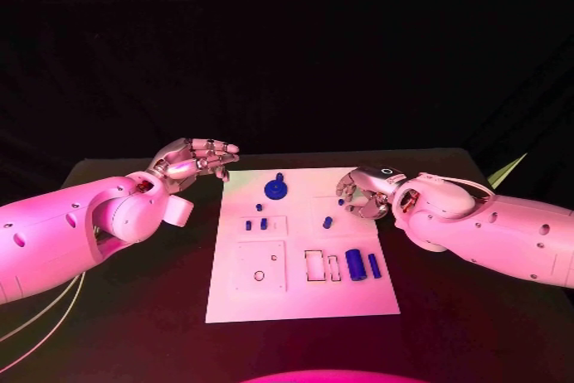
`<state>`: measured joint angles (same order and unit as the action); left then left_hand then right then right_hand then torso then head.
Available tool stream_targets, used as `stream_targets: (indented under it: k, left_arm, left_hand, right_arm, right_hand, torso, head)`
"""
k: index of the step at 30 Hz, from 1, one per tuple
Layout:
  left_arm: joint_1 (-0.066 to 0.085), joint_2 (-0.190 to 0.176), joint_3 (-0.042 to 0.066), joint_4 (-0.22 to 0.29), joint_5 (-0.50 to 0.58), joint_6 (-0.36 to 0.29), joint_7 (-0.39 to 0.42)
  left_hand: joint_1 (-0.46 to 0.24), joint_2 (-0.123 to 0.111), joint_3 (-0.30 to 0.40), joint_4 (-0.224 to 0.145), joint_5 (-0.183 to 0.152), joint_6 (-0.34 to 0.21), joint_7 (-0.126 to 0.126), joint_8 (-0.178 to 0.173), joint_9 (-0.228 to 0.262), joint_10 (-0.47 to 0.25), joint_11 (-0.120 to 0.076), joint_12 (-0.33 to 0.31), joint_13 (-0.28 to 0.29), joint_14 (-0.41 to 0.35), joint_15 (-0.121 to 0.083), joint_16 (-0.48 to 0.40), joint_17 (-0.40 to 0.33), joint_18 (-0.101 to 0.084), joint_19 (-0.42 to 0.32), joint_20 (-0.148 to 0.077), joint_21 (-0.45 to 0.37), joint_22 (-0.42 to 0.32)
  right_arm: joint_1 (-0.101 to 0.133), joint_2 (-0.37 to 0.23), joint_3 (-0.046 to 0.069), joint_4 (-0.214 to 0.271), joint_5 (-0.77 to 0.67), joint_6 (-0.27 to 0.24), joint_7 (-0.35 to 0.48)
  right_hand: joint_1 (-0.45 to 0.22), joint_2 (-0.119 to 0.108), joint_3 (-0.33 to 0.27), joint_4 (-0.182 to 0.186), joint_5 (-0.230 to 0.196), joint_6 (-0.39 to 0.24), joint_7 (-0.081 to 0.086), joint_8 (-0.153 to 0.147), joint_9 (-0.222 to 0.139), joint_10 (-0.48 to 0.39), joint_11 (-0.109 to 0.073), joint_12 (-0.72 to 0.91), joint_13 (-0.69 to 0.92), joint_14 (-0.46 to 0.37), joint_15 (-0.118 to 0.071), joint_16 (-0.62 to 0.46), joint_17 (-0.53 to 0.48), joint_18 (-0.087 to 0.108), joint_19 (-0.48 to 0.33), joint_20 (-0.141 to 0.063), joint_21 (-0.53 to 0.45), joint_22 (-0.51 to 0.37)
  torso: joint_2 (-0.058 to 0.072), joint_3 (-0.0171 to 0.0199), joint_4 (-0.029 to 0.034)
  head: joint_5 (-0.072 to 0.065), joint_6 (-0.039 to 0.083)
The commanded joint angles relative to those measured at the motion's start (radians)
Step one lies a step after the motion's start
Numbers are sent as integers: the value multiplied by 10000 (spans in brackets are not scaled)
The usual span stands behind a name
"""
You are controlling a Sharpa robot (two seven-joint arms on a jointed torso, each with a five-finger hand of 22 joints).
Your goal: Assemble the parts on the task board
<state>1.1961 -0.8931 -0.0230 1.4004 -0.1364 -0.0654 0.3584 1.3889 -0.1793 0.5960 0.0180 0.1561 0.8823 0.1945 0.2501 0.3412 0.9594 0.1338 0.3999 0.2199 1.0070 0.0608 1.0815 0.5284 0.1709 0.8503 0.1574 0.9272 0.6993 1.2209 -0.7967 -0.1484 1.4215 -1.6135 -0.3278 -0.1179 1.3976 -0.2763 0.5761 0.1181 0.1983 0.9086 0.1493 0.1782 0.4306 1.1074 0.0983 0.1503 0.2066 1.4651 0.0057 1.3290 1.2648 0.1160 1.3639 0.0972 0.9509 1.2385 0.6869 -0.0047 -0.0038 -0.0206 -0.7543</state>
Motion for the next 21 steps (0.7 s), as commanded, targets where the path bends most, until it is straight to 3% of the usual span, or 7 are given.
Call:
stream_targets:
  k: [1, 10, 21]
  left_arm:
    - [-4, -30, 11, 105, 56, 25, 93]
    - [-6, -132, 11, 209, 80, -3, 123]
    - [-5, -172, 11, 249, 83, -18, 75]
  left_hand:
    - [-201, 6, -249, 5, -49, -95, 21, 205, 5, -64, -16, 13, -108, -108, -7, -176, -108, 144, 29, -3, -153, -146]
    - [-183, 10, -256, -2, -46, -97, 21, 213, 5, -56, -18, 20, -110, -110, -9, -187, -114, 144, 40, -6, -168, -158]
    - [-161, 10, -275, -8, -43, -126, 35, 214, -2, -61, -12, 22, -117, -118, -9, -215, -129, 142, 60, -12, -201, -184]
  right_arm:
    - [-50, 105, -1, -125, -189, -34, -152]
    - [-125, 344, -4, -311, -326, -15, -253]
    - [-169, 514, -6, -481, -335, 102, -286]
  right_hand:
    - [-99, 99, 376, -153, -260, 540, 118, 172, -87, -70, -3, -145, -141, 393, 83, 166, 201, -79, 233, 20, 225, 182]
    - [-155, 194, 554, -222, -248, 679, 84, 196, -85, 151, -33, -198, -270, 440, 65, 305, 353, -109, 310, 20, 459, 342]
    - [-157, 650, 872, -593, -219, 1123, -55, 405, 39, 774, -193, -245, -441, 454, -59, 382, 421, -147, 397, -80, 769, 599]
  torso:
    - [12, 3, 2]
    - [31, 17, -5]
    - [24, 23, -1]
  head:
    - [-18, -27]
    - [-26, -73]
    - [-36, -126]
